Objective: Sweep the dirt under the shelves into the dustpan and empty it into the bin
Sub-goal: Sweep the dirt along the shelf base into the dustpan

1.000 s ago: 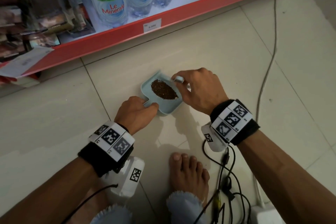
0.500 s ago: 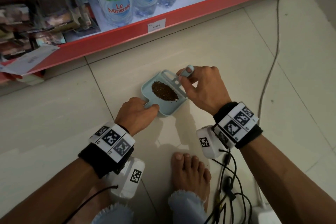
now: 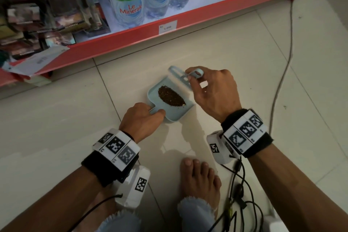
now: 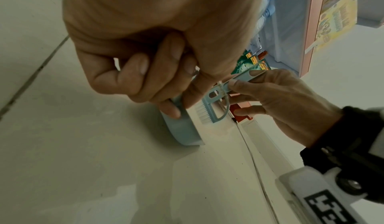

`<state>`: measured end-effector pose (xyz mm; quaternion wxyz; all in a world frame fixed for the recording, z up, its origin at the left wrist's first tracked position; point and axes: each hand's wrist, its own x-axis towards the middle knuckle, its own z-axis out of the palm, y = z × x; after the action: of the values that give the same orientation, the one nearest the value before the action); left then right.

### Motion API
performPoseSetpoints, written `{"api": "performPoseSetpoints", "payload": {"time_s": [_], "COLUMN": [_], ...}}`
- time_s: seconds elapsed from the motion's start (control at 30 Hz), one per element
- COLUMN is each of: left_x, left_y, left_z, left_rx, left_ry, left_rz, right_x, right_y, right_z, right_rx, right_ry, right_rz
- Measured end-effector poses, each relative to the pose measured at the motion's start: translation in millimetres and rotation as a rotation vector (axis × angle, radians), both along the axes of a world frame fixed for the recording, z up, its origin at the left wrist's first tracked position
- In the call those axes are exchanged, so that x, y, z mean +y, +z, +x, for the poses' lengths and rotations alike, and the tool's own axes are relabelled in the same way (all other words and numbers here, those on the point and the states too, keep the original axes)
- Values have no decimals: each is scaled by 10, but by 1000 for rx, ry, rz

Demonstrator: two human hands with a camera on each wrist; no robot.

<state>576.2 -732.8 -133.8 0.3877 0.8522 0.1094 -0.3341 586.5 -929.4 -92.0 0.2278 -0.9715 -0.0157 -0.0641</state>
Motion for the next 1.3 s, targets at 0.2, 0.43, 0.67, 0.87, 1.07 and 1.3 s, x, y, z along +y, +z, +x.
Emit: {"api": "performPoseSetpoints", "payload": {"time_s": [0.2,0.43,0.67,0.87,1.07,1.3], "left_x": [27,63,79,88,94,96], "left_y": [16,1,6,-1,-2,15], "left_z": [-12,-27,-55,-90,-116,-120], "left_rx": [-10,-2,1,4,-2,-1], "left_ry": [1,1,-7,6,-6,-7], "left_rz": [-6,-3,-19,-38,-33,-25], "right_x": [8,-14,-35,28,-150,83], "right_y": [-60,8,-76,-41,-33,-132], "right_z": [0,-38,-59,-141,-121,-318], "right_rx": [151,-13,83,-1,-39,95], "right_ry": [61,-43,-50,9,-182,19], "right_rz": [-218,-15,-162,213,19,136]}}
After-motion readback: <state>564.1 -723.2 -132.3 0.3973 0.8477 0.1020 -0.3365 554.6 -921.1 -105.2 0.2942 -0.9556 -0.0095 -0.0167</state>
